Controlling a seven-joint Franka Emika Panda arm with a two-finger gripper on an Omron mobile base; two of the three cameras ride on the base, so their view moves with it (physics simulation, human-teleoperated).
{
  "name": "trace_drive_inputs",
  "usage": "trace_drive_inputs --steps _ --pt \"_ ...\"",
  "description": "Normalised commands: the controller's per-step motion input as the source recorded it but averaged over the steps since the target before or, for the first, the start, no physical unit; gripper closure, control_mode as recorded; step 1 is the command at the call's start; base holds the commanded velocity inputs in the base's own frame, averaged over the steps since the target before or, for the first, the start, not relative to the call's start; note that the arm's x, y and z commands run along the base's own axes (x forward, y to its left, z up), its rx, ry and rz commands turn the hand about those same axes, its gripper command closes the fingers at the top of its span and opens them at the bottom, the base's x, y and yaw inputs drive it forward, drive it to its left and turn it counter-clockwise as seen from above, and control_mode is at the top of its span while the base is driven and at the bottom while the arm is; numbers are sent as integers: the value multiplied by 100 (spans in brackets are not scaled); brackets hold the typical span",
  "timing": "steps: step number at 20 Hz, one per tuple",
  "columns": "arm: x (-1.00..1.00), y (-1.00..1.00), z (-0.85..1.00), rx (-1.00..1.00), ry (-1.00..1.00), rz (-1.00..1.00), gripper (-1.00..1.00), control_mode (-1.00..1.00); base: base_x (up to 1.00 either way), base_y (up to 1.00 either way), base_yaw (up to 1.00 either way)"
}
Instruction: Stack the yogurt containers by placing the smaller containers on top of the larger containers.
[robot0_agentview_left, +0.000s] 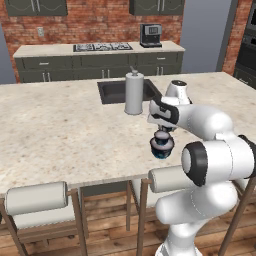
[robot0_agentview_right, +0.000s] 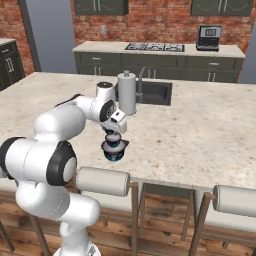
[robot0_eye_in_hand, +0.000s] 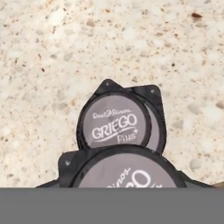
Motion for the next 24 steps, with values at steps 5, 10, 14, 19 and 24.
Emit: trace_drive_inputs --steps 5,10,14,19,24 --pt "4 0 -13 0 0 -2 100 -100 0 0 0" --pt "10 0 -11 0 2 -1 100 -100 0 0 0" --pt "16 -1 -12 0 1 0 100 -100 0 0 0" --pt "14 -1 -14 0 1 0 100 -100 0 0 0" --pt "6 0 -13 0 0 -1 100 -100 0 0 0"
